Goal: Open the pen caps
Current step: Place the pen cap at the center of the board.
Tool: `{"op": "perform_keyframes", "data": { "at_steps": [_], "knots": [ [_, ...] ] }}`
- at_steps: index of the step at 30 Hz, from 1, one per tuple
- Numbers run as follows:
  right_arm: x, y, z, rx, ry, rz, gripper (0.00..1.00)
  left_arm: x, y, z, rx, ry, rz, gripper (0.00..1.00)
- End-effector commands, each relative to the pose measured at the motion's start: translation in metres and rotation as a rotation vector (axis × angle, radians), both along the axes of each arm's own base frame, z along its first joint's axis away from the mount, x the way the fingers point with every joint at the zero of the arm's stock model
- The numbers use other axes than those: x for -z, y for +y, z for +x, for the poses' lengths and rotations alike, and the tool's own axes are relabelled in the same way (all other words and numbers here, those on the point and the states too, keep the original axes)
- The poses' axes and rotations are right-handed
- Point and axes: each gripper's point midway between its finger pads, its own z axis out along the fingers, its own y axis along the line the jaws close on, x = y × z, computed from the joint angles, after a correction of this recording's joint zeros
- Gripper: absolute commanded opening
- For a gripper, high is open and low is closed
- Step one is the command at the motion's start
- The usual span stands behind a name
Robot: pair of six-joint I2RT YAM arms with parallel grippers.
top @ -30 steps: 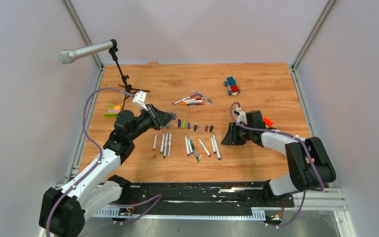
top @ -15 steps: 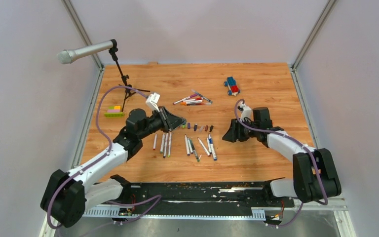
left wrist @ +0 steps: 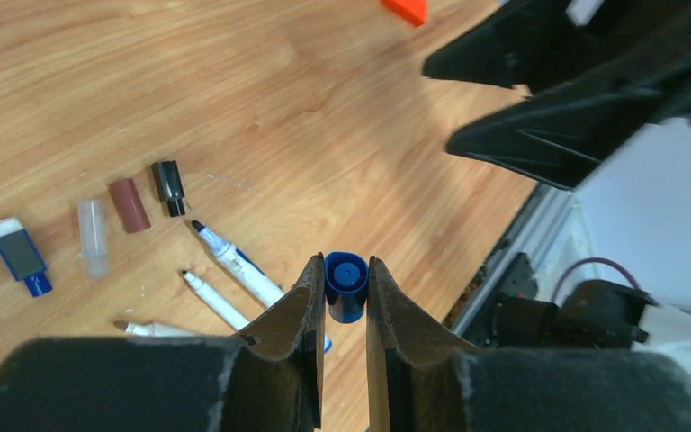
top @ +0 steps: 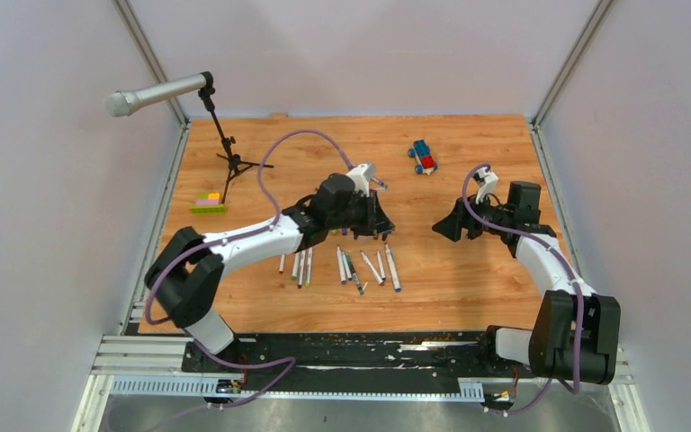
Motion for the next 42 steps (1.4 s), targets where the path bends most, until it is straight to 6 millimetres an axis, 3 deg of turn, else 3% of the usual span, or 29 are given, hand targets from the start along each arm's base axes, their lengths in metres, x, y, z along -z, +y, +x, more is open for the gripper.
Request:
{"op": "perform_keyframes", "data": {
  "at_steps": [1, 10, 18, 22, 35, 42],
  "knots": [
    [-0.022, -0.005, 0.001, -0.052, -0.094, -0.005, 0.68, 0.036, -0.011, 0.009, -0.002, 0.035, 0.218, 0.06],
    [-0.023, -0.009, 0.002, -0.045, -0.093, -0.004, 0.69, 0.083, -0.034, 0.036, -0.033, 0.084, 0.448, 0.07],
    [-0.023, -0.011, 0.004, -0.041, -0.087, -0.001, 0.69, 0.112, -0.045, 0.053, -0.031, 0.113, 0.546, 0.10],
    [-0.023, -0.011, 0.004, -0.044, -0.085, 0.002, 0.69, 0.121, -0.049, 0.057, -0.022, 0.124, 0.573, 0.17],
    [-0.024, -0.009, 0.003, -0.052, -0.084, 0.014, 0.69, 0.132, -0.046, 0.069, -0.042, 0.119, 0.657, 0.40],
    [-0.024, -0.010, 0.003, -0.051, -0.082, 0.018, 0.69, 0.116, -0.051, 0.074, -0.042, 0.088, 0.638, 0.41]
  ]
}}
